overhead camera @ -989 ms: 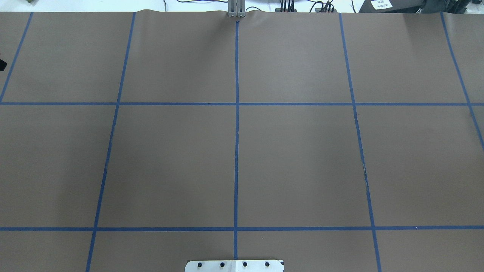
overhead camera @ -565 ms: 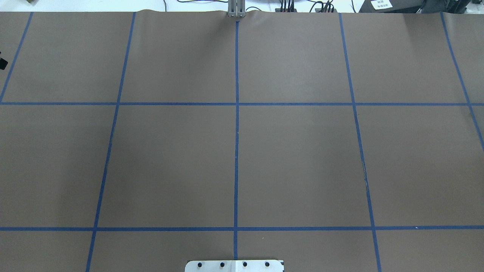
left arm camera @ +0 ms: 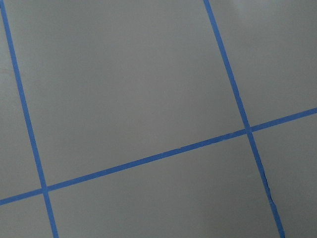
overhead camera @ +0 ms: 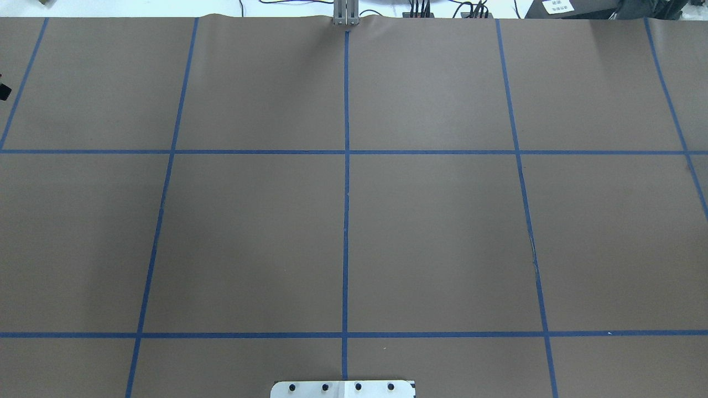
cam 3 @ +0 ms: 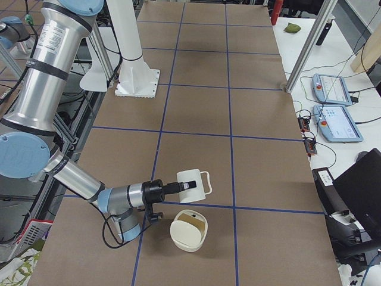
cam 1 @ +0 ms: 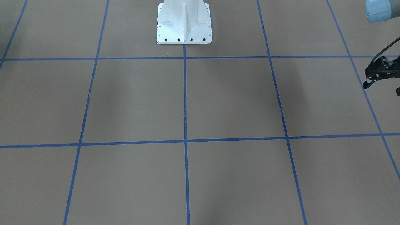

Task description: Left arm hands cup to right arm to dump lemon

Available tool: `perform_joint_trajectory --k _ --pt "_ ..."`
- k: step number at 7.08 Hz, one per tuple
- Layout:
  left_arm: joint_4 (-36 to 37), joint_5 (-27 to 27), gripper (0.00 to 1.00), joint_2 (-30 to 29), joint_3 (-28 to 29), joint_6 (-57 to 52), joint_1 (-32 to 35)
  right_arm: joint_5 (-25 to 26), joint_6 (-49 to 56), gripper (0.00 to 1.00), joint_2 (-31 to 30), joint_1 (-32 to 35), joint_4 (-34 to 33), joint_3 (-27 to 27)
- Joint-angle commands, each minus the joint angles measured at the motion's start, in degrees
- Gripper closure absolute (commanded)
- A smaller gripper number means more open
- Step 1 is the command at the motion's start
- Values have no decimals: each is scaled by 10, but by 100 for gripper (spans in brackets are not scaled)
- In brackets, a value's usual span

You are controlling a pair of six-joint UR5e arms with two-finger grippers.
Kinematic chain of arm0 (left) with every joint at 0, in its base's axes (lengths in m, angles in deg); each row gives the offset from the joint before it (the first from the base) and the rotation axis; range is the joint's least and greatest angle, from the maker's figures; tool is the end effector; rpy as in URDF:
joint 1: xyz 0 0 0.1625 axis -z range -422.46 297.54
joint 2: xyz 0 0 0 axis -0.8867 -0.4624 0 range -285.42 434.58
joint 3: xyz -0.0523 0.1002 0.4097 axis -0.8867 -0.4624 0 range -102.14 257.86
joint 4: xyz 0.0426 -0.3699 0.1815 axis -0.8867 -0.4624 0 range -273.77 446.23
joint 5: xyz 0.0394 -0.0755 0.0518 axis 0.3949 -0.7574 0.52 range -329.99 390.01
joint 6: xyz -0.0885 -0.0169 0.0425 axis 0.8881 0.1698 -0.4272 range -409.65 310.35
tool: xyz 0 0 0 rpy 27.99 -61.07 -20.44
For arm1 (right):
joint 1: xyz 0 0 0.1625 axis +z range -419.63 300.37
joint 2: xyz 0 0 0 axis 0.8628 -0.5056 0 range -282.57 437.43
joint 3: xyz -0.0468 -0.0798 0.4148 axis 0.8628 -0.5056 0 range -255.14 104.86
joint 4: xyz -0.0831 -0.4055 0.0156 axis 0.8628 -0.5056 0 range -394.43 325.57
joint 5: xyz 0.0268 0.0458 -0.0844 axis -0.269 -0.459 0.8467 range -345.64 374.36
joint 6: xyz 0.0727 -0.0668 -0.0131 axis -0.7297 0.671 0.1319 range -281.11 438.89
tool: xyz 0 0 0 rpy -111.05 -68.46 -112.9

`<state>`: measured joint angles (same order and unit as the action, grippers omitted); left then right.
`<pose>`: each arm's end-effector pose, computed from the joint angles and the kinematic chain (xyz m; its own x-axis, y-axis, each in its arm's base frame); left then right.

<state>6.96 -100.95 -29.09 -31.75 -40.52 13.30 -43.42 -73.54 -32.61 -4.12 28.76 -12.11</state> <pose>0.0692 -0.5490 0.3916 0.6977 0.2819 -0.6586 -0.1179 0.9520 0.2827 0.0546 -0.2497 0.7294 -0.9482 -0.0558 0.3127 -0.3170 0.2299 -0.9201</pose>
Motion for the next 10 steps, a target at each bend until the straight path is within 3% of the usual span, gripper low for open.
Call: perform_joint_trajectory --k 1,8,10 --pt "0 0 0 0 0 1 0 -1 -99 100 -2 21 3 -11" --pt "0 -1 0 -1 3 2 -1 -9 -141 100 1 22 8 -25" --pt "-2 -1 0 -1 7 2 -1 -88 -34 100 -3 22 8 -19"
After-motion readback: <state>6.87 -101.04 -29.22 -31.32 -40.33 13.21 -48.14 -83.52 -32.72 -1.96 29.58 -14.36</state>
